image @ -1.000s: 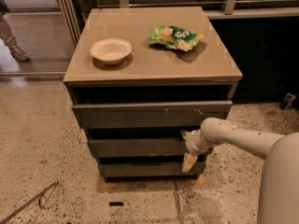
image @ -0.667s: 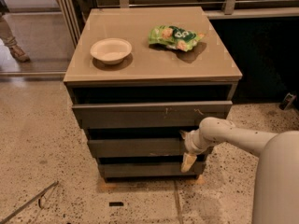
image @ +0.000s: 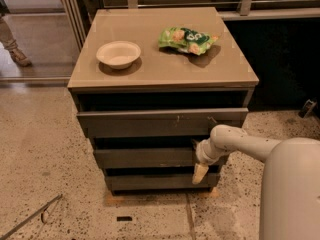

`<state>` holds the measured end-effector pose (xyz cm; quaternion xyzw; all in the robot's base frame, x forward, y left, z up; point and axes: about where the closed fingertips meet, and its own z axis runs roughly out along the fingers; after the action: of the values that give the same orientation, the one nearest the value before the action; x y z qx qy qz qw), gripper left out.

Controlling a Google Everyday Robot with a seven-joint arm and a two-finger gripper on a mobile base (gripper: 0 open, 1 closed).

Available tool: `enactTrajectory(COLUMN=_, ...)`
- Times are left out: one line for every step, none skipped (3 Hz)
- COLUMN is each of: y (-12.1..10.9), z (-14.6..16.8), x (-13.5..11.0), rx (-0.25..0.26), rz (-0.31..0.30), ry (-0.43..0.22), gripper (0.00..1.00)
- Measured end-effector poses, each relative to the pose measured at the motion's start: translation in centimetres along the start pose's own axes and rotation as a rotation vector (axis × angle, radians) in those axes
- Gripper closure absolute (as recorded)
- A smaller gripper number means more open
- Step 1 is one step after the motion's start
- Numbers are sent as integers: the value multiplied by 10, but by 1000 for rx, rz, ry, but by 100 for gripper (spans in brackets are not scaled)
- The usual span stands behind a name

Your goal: Open middle drawer

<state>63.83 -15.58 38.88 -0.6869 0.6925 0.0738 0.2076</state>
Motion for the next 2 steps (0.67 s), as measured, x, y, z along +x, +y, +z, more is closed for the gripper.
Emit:
enactTrajectory(y=0, z=-3, x=-1, rx=0, rz=0, ry=0, gripper=0)
enactTrajectory(y=12, z=-15, x=-6, rx=-38, rz=-1, ry=-1, gripper=0)
